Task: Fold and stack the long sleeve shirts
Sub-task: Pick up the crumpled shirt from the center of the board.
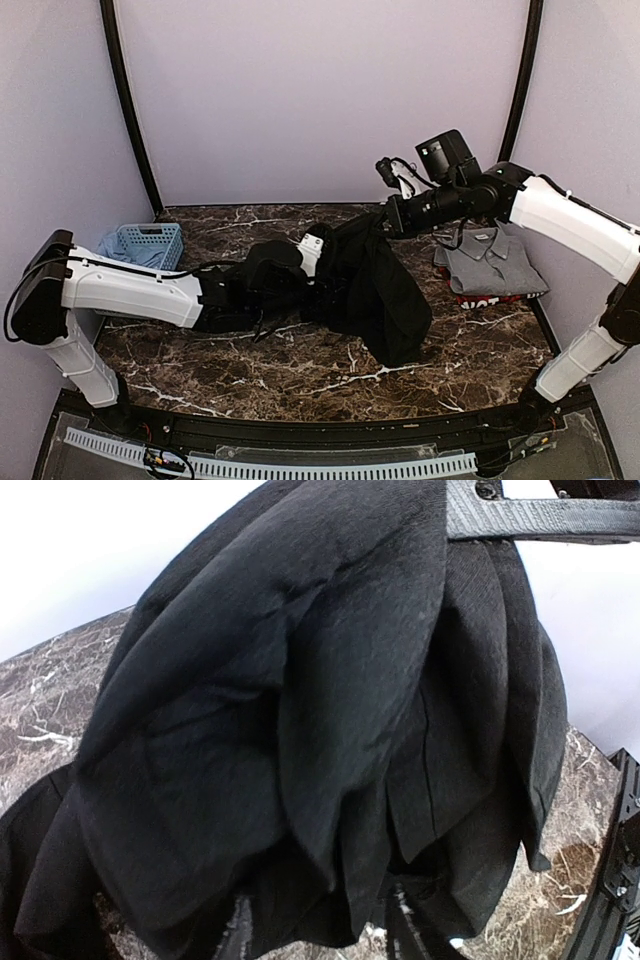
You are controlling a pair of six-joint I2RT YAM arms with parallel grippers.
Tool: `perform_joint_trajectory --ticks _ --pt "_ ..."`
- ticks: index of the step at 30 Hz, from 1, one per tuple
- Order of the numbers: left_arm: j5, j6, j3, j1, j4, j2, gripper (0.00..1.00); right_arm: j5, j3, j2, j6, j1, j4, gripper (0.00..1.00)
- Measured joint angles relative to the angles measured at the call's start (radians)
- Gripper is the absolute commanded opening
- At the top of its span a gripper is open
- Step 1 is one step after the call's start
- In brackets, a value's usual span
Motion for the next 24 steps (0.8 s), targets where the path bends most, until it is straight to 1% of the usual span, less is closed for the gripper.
perform_joint_trajectory --ticks 2,10,13,15,17,18,19,21,24 --pt "-0.002 0.009 0.024 0.0 0.003 0.026 0.41 -0.003 -0.005 0.0 0.001 0.0 0.001 0.0" --pt "0.01 0.021 0.082 0.011 0.02 0.093 0.43 -0.01 -0.013 -0.001 0.003 0.0 0.003 0.0" --pt "0.022 0.018 0.09 0.026 0.028 0.114 0.41 -0.014 -0.019 -0.002 0.003 0.0 0.008 0.0" --pt "0.034 0.016 0.096 0.043 0.039 0.132 0.34 -0.016 -0.021 -0.002 0.003 0.0 0.008 0.0" --pt "0.053 0.014 0.096 0.061 0.059 0.147 0.19 -0.016 -0.023 -0.003 0.003 0.0 0.01 0.0" --pt "0.064 0.02 0.096 0.07 0.072 0.154 0.06 -0.016 -0.027 -0.004 0.003 0.0 0.012 0.0" --pt "0.079 0.015 0.097 0.076 0.083 0.16 0.01 -0.014 -0.029 -0.006 0.003 0.0 0.012 0.0" --pt "0.117 0.029 0.097 0.094 0.098 0.166 0.0 -0.003 -0.034 -0.009 0.002 -0.002 0.011 0.0" --pt "0.187 0.057 0.105 0.114 0.09 0.163 0.0 0.026 -0.034 -0.01 -0.006 -0.015 -0.003 0.1"
